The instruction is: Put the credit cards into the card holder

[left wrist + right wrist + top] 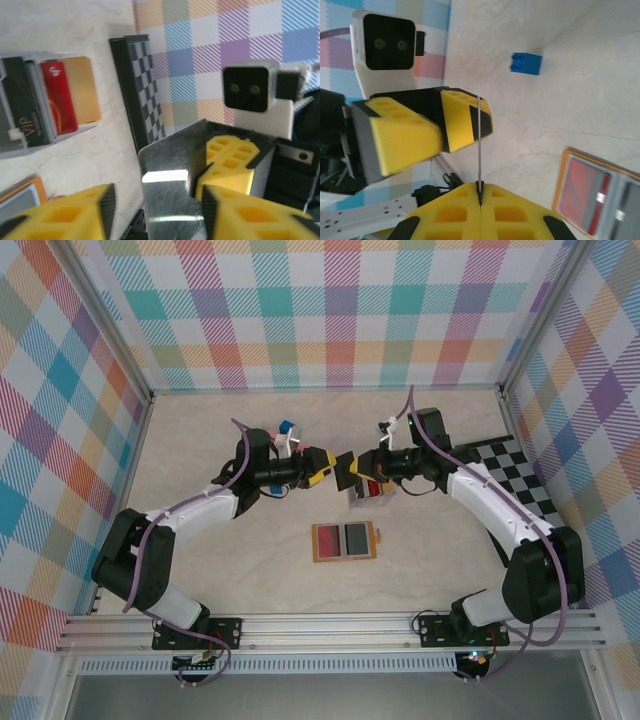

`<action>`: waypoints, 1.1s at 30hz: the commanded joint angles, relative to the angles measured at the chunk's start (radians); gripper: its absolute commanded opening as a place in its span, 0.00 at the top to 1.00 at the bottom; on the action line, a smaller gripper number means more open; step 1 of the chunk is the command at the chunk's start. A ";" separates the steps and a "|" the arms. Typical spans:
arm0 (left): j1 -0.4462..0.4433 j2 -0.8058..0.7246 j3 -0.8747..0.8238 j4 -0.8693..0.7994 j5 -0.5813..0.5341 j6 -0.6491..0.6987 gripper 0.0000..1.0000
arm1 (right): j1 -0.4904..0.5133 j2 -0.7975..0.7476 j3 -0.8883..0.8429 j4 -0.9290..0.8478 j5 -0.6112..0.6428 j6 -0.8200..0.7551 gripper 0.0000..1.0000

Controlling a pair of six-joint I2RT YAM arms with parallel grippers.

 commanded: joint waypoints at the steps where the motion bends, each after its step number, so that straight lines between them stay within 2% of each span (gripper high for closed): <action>1: -0.012 -0.050 0.023 -0.289 -0.095 0.143 0.42 | 0.008 -0.044 -0.044 -0.161 0.176 -0.096 1.00; 5: -0.052 -0.092 0.001 -0.524 -0.254 0.241 0.35 | 0.070 -0.089 -0.148 -0.169 0.387 -0.107 1.00; 9: -0.099 -0.130 -0.059 -0.619 -0.368 0.243 0.33 | 0.186 -0.090 -0.225 -0.151 0.623 -0.108 1.00; 12: -0.119 -0.141 -0.106 -0.613 -0.390 0.217 0.33 | 0.243 -0.056 -0.231 -0.166 0.720 -0.075 1.00; 15: -0.139 -0.121 -0.113 -0.626 -0.391 0.222 0.32 | 0.252 -0.018 -0.251 -0.161 0.745 -0.030 1.00; 19: -0.161 -0.073 -0.106 -0.627 -0.372 0.233 0.33 | 0.255 -0.017 -0.305 -0.071 0.691 -0.018 1.00; 33: -0.202 0.092 -0.082 -0.586 -0.338 0.256 0.43 | 0.256 -0.008 -0.380 0.055 0.639 0.022 1.00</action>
